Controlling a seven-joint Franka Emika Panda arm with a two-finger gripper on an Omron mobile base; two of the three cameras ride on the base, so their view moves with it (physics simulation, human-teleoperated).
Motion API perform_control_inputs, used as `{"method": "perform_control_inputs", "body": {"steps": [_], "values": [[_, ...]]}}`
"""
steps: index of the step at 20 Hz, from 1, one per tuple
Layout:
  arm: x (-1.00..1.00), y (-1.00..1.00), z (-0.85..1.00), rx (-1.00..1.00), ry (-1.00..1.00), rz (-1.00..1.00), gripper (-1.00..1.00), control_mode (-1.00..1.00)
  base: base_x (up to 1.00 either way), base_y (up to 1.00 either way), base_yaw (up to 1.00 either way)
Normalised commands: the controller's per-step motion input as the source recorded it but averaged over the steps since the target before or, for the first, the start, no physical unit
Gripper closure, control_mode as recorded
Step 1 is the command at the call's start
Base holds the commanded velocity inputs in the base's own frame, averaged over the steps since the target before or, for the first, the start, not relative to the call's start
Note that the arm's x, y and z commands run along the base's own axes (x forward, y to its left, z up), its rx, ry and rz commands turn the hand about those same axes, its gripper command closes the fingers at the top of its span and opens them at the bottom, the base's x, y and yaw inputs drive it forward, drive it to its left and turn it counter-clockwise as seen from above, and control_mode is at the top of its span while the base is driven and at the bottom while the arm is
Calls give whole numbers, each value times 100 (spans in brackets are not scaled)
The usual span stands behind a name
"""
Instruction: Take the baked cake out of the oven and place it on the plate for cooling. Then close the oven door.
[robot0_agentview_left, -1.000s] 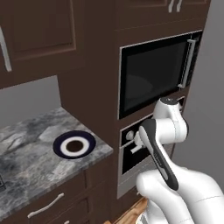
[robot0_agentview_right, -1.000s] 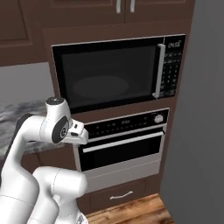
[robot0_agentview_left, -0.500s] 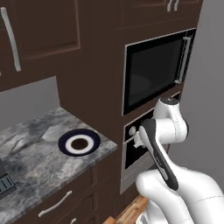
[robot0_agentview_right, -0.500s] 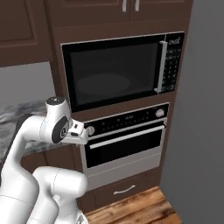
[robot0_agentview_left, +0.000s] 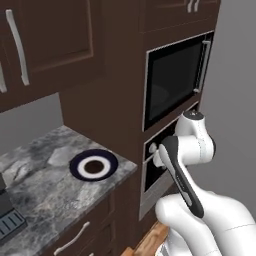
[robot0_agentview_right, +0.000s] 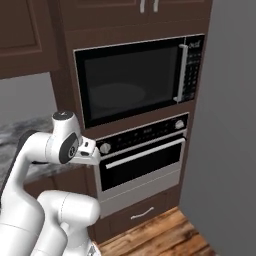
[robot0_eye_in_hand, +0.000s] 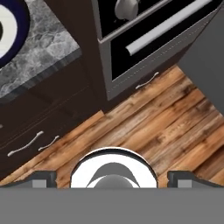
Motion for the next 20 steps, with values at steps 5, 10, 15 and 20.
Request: {"method": "perform_control_inputs", "body": {"steps": [5, 10, 15, 20], "values": [[0, 0, 0, 0, 0, 0, -100, 100, 35, 52, -24], [0, 0, 0, 0, 0, 0, -100, 100, 19, 42, -21], [0, 0, 0, 0, 0, 0, -100, 100, 1, 8, -12], [0, -1, 0, 0, -1, 0, -100, -100, 0, 0, -7]]}}
